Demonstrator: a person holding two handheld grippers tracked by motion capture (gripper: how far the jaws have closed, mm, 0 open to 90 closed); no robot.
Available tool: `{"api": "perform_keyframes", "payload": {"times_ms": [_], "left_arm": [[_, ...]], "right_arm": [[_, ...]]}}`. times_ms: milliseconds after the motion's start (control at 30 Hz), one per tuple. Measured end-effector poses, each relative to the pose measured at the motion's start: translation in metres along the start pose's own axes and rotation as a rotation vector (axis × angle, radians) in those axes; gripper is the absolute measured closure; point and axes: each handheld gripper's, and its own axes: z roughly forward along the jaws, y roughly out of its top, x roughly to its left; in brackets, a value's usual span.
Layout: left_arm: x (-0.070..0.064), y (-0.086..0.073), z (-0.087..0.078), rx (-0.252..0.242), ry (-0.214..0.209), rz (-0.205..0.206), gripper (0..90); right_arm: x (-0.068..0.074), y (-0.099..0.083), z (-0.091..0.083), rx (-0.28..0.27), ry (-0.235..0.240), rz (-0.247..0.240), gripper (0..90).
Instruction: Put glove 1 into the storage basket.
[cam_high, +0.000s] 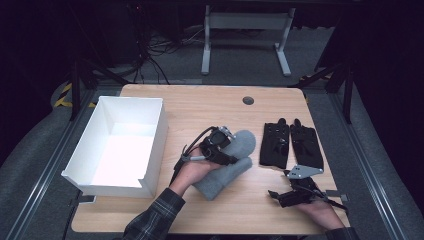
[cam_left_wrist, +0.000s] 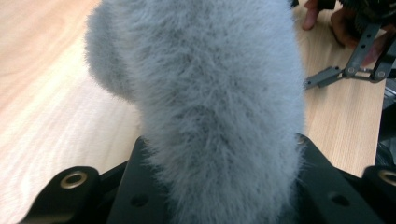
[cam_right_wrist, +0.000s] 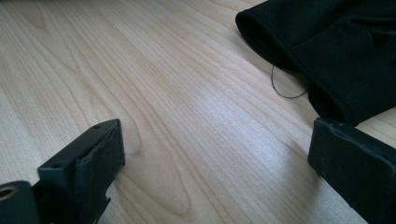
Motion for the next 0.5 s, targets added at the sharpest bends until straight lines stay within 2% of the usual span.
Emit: {"api": "perform_keyframes", "payload": {"times_ms": [200,500], "left_arm": [[-0.001,0.006,-0.017,-0.021,0.018,-0.01,69.2],[-0.001,0.017,-0.059,-0.063,0.065,-0.026,69.2]], "right_arm": [[0.0,0.0,0.0,0.0,0.0,0.0,4.0],[0.0,0.0,0.0,0.0,0.0,-0.001,4.0]]}}
